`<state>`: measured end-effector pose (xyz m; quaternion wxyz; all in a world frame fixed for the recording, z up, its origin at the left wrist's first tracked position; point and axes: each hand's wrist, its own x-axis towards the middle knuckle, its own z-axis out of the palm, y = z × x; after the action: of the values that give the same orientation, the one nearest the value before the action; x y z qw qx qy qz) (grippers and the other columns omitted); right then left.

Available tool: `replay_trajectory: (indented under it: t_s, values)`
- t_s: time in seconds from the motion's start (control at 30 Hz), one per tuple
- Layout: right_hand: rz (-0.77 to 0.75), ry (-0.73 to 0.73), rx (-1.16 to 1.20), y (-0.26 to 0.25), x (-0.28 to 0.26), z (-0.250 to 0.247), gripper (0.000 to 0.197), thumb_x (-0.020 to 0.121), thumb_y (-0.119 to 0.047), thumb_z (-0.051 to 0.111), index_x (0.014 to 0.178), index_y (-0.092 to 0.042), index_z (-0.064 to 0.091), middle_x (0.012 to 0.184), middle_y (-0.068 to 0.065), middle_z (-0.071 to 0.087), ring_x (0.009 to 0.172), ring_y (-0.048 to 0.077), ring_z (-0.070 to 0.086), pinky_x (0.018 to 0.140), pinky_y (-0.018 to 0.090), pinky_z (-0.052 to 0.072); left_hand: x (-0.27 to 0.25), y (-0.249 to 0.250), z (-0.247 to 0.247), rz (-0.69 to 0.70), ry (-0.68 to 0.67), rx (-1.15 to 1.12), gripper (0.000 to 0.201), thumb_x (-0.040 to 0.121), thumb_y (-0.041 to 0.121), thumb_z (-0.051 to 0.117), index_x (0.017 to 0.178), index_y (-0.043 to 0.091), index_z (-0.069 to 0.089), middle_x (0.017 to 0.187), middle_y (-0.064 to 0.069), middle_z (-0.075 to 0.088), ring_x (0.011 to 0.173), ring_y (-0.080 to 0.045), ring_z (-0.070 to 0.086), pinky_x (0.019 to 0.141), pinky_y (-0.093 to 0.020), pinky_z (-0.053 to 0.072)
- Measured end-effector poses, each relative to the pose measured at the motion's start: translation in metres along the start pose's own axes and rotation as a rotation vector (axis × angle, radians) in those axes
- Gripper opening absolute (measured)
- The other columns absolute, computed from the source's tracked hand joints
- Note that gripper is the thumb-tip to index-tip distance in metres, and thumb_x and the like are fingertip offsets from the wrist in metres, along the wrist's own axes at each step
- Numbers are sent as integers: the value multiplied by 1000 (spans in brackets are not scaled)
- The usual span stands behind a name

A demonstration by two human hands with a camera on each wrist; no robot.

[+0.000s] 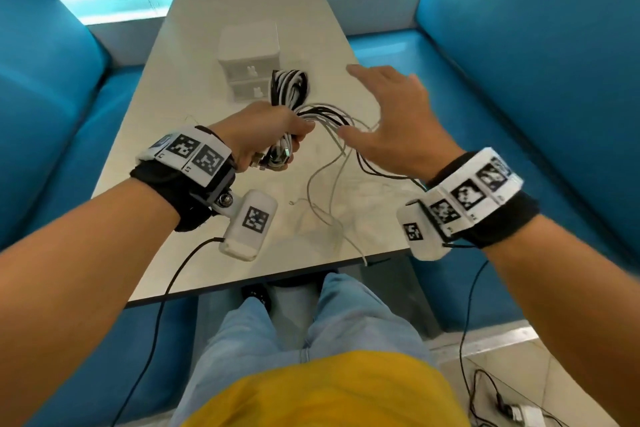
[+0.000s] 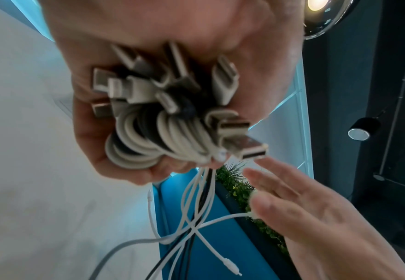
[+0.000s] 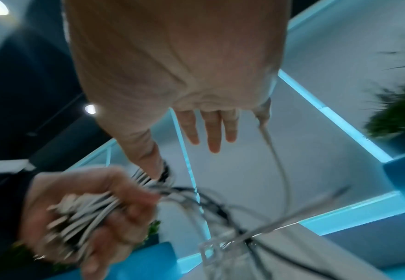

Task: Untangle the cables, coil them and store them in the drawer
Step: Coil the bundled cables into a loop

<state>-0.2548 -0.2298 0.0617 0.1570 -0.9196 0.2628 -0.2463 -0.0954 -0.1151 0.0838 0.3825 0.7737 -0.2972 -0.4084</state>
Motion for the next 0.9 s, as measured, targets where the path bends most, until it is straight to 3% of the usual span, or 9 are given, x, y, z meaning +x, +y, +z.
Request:
replay_trajectory:
  t_s: [0.13,0.23,0.3,0.33,0.4,0.5,0.6,0.73,0.9]
  values:
    - [0,-136,-250,-20,10,28,78,83,-50,62,147,-24,25,136,2,51,135,19,38,115,54,-6,-6,4,4,13,-47,48,16,88,24,65,79,11,61,58,-1,55,53,-17,54,56,-30,47]
    - [-49,-165,-204,-19,15,46,53,91,-33,52,139,-17,37,111,4,67,105,29,60,115,50,15,-11,3,4,37,-131,79,10,89,17,62,83,9,59,56,-2,49,48,-17,48,53,-30,40]
    - [8,-238,18,-13,15,42,29,92,-29,55,118,-16,55,92,4,67,84,29,63,91,41,45,-12,0,1,49,-101,123,7,87,15,62,87,8,59,56,-2,48,50,-19,46,58,-34,38]
    - [51,-282,109,-7,16,37,18,90,-32,61,102,-18,61,79,2,63,73,24,61,76,38,48,-12,-2,-2,53,-71,147,9,85,16,63,86,8,60,57,-3,49,53,-21,46,61,-37,36]
    - [84,-316,170,1,17,23,23,80,-40,74,74,-22,59,62,-4,53,58,10,51,60,30,42,-12,-8,-6,62,-19,224,14,85,21,66,81,10,59,59,-4,51,58,-22,47,60,-36,37]
    - [45,-317,245,1,21,1,29,71,-40,80,62,-25,58,54,-6,50,49,4,46,48,13,33,-11,-15,-1,63,-19,337,23,85,31,66,80,10,57,66,-8,55,58,-21,50,53,-29,40]
    - [0,-336,416,-2,25,-13,23,74,-30,80,73,-12,66,55,-10,52,49,1,45,49,9,34,-11,-15,8,78,-58,328,30,85,39,67,83,11,57,72,-9,57,63,-21,51,57,-30,40]
    - [-21,-334,622,1,24,-12,25,79,-22,76,84,0,66,63,0,52,56,4,45,54,19,41,-13,-10,14,86,-68,278,27,85,34,69,74,14,54,70,-5,54,67,-21,49,63,-33,41]
    - [-32,-278,791,-1,18,-1,12,85,-13,70,76,-14,61,59,-14,55,57,0,49,57,21,47,-18,-12,20,75,-167,151,34,81,13,71,56,14,48,53,-6,49,52,-23,48,56,-33,42]
